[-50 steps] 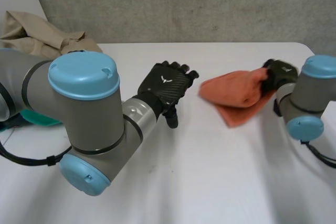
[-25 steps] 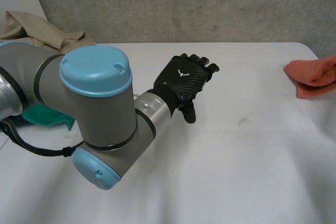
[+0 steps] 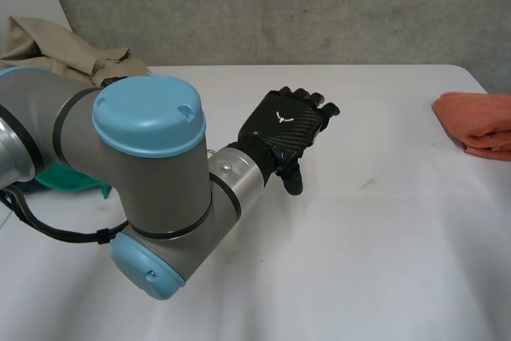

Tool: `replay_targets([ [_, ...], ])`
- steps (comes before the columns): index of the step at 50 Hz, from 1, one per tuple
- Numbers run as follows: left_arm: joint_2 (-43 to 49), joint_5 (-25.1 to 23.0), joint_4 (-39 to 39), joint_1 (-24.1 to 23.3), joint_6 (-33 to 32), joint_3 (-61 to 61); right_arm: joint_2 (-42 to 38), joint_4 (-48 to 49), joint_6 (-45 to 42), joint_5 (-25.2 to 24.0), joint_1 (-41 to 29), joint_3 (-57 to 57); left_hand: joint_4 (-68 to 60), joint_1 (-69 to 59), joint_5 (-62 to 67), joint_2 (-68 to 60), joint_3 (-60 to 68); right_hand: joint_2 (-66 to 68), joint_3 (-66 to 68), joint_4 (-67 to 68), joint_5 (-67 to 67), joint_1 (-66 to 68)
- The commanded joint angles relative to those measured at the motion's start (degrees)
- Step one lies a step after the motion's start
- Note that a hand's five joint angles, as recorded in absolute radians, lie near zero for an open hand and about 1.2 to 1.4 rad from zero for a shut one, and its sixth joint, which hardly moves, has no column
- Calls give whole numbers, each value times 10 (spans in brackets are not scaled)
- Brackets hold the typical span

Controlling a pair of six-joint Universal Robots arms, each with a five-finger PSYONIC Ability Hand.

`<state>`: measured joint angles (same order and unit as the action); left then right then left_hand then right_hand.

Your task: Fold the laundry.

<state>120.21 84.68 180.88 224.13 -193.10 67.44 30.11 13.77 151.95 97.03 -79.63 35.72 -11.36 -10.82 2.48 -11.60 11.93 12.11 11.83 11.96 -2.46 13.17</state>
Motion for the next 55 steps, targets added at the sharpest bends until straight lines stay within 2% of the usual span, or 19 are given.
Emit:
replay_targets([
  [1,-27,4,0,3,-1,0,191,223,5,-85,-78,265,5,-1,-16,7,-10,-21,-18,-20,25,-32],
  [8,-73,18,11,40,-5,2,305,273,14,-157,-135,446,6,1,-18,9,-12,-21,-18,-20,25,-32],
  [12,-112,42,49,118,-11,11,379,261,41,-226,-177,543,1,-4,-13,4,-7,-21,-18,-20,25,-32],
  [13,-125,47,68,155,-15,12,407,247,47,-270,-190,579,1,-4,-13,4,-7,-21,-18,-20,25,-32],
  [15,-133,51,84,198,-22,10,434,223,49,-307,-198,611,1,-4,-13,4,-7,-21,-18,-20,25,-32],
  [16,-133,51,90,221,-27,9,459,185,51,-346,-203,635,0,-6,-11,2,-5,-21,-18,-20,25,-32],
  [17,-126,51,105,268,-44,9,467,168,50,-358,-204,643,0,-6,-11,2,-5,-21,-18,-20,25,-32],
  [19,-111,46,113,316,-67,7,486,121,48,-385,-207,659,1,-4,-13,4,-7,-21,-18,-20,25,-32],
  [21,-74,40,121,378,-108,-5,500,61,48,-394,-210,671,0,-6,-11,2,-5,-21,-18,-20,25,-32],
  [24,-20,33,129,422,-161,-27,500,12,42,-395,-207,689,0,-6,-11,2,-5,-21,-18,-20,25,-32],
  [25,25,25,140,441,-203,-48,499,6,39,-396,-206,694,0,-6,-11,2,-5,-21,-18,-20,25,-32],
  [33,186,-9,232,491,-366,-138,499,3,-21,-396,-202,732,-32,-37,21,-30,26,-21,-18,-20,25,-32],
  [35,197,-12,243,497,-377,-144,499,2,-27,-396,-202,733,-109,-115,98,-107,104,-21,-18,-20,25,-32],
  [39,197,-31,247,487,-362,-143,499,2,-29,-396,-202,733,-615,-620,603,-612,609,-21,-18,-20,25,-32],
  [40,189,-34,250,476,-345,-140,499,2,-29,-396,-202,733,-686,-691,674,-683,680,-21,-18,-20,25,-32],
  [42,174,-32,251,460,-323,-136,499,3,-29,-394,-202,733,-686,-692,675,-684,681,-21,-18,-20,25,-32],
  [49,32,-36,252,387,-156,-50,507,4,-27,-378,-201,730,-686,-692,675,-684,681,-21,-18,-20,25,-32],
  [50,-9,-39,252,365,-112,-24,512,4,-25,-368,-200,728,-686,-692,675,-684,681,-21,-18,-20,25,-32],
  [55,-96,-58,250,285,8,48,536,5,-12,-331,-188,724,-686,-692,675,-684,681,-21,-18,-20,25,-32],
])
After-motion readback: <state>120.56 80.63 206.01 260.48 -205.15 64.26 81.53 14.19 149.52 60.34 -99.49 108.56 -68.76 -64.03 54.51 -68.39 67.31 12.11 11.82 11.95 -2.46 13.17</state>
